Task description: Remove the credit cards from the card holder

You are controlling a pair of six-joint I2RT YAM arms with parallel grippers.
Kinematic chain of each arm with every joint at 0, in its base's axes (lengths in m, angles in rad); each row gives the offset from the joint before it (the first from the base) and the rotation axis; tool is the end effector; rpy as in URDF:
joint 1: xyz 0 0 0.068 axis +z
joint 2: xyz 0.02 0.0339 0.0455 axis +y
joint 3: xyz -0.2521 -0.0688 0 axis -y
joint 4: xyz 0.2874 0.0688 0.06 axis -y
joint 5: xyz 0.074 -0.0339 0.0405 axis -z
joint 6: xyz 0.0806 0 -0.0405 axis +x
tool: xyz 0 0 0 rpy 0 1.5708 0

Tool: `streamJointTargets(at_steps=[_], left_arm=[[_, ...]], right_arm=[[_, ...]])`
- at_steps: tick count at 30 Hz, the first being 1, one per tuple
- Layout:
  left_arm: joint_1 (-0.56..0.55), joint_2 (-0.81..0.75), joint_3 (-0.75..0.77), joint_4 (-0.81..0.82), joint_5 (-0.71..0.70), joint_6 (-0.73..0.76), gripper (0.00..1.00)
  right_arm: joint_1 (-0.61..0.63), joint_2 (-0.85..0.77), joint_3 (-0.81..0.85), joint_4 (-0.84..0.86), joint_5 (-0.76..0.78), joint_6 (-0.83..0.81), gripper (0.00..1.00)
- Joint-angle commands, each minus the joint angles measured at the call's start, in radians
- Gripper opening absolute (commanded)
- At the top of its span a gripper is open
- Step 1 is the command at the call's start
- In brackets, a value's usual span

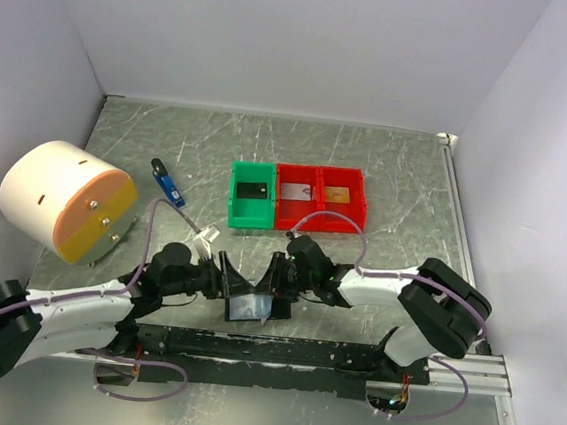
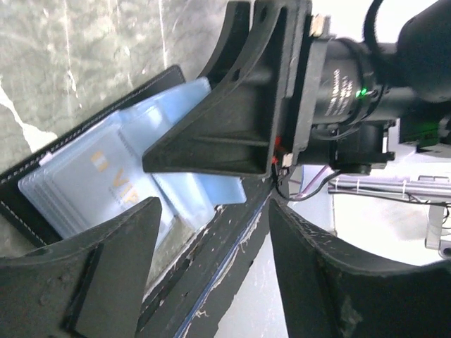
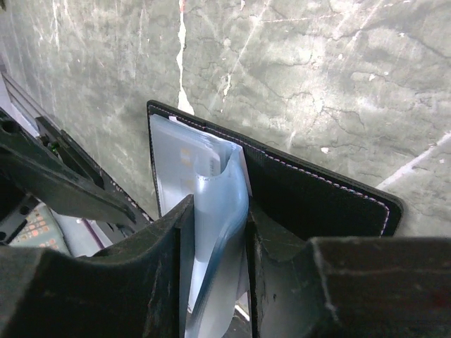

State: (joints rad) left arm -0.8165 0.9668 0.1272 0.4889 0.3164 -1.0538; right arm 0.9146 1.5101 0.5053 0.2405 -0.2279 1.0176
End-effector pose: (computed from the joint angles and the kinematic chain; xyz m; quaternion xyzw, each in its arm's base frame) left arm 0.1562 -0.2029 0.0954 -0.0062 0.8144 -0.5319 0.2320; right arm 0.1805 0.2643 0.0492 0.0025 0.9149 0.3802 0.1356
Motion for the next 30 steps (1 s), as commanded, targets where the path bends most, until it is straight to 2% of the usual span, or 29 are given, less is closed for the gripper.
streamJointTargets(at_steps=[1, 4, 10, 17, 23, 25, 30], left_arm=[[-0.055, 0.037, 0.003, -0.016, -0.036, 0.005, 0.7], [-0.117, 0.09, -0.007, 0.056, -0.088, -0.029, 0.6], [-0.197, 0.196, -0.036, 0.211, -0.145, -0.089, 0.55], [-0.233, 0.341, -0.027, 0.449, -0.213, -0.096, 0.52], [-0.236, 0.471, 0.025, 0.603, -0.201, -0.062, 0.53], [-0.236, 0.506, 0.036, 0.652, -0.187, -0.056, 0.53], [-0.237, 0.565, 0.08, 0.668, -0.147, -0.033, 0.54]], right_arm=[[-0.013, -0.014, -0.031, -0.009, 0.028, 0.006, 0.32], [-0.018, -0.017, -0.034, -0.009, 0.027, 0.007, 0.32], [-0.023, -0.016, -0.052, 0.015, 0.018, 0.024, 0.33], [-0.025, -0.012, -0.056, 0.044, -0.007, 0.036, 0.35], [-0.026, -0.026, -0.043, 0.03, -0.019, 0.031, 0.4], [-0.029, -0.047, -0.032, 0.004, -0.015, 0.025, 0.44], [-0.043, -0.132, 0.019, -0.171, 0.079, -0.004, 0.65]])
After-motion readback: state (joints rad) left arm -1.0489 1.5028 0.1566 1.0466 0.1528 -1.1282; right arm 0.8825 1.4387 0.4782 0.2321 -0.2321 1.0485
